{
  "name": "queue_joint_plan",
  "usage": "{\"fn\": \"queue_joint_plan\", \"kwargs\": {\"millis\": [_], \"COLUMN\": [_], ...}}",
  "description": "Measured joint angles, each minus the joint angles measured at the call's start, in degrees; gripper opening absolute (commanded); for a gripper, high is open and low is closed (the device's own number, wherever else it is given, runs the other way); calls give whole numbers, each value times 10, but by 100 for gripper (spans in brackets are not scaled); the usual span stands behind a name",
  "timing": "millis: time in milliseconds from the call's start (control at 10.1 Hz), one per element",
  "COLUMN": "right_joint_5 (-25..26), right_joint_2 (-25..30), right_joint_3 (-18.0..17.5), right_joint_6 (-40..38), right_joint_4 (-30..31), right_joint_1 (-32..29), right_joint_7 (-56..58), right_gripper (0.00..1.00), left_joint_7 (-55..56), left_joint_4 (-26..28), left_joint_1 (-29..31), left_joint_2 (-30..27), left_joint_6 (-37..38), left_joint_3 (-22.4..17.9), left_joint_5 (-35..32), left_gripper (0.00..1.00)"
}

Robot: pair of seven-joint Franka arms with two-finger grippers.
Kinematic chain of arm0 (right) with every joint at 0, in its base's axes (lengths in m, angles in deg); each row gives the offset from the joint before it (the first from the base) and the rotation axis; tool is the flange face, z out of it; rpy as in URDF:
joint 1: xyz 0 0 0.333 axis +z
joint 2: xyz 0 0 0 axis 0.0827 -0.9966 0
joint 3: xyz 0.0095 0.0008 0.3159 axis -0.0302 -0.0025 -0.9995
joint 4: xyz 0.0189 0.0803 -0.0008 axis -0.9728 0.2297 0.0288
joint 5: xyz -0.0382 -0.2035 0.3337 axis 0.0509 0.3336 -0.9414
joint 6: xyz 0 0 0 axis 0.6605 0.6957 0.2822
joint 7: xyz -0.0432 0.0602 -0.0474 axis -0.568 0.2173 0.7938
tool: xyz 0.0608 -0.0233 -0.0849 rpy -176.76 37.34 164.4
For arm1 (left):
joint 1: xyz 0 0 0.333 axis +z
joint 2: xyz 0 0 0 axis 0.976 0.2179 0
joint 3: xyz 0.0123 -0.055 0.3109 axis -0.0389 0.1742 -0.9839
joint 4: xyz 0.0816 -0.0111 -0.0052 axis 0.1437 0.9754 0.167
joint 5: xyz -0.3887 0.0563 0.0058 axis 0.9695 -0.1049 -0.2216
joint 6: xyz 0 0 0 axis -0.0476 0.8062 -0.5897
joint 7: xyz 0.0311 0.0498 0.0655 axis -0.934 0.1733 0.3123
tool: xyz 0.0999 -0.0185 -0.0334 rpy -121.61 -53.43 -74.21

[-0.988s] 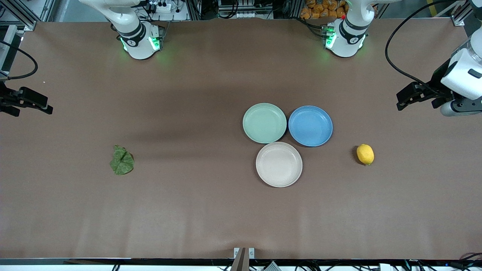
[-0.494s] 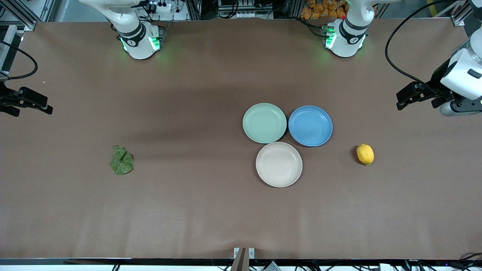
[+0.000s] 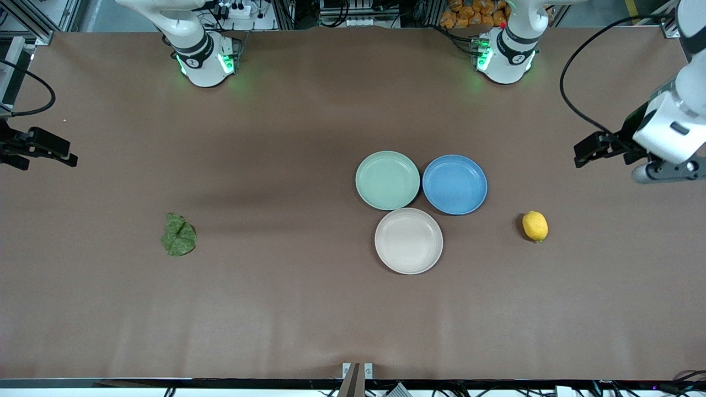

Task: Place lemon and lettuce in plates
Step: 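Reach the left gripper to the lemon while the right gripper reaches the lettuce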

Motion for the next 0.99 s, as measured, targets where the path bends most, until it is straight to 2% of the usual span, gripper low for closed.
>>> {"fn": "queue_joint_plan", "kwargs": {"millis": [494,988], "right_joint_5": [0,0], "right_joint_2": [-2,-15], "right_joint_3": [1,1], "right_joint_6": [2,101], "right_joint_4": [13,103], "right_joint_1": [-1,-1], "right_joint_7": [0,0], "right_gripper": [100,99], "left_joint_7": [1,4], "left_joint_4": [40,52], "left_joint_1": [18,28], "left_joint_2": [46,90], "left_joint_6": [-47,-78], "left_joint_3": [-1,-2], "left_joint_5": [7,7], "left_gripper": [100,100]}}
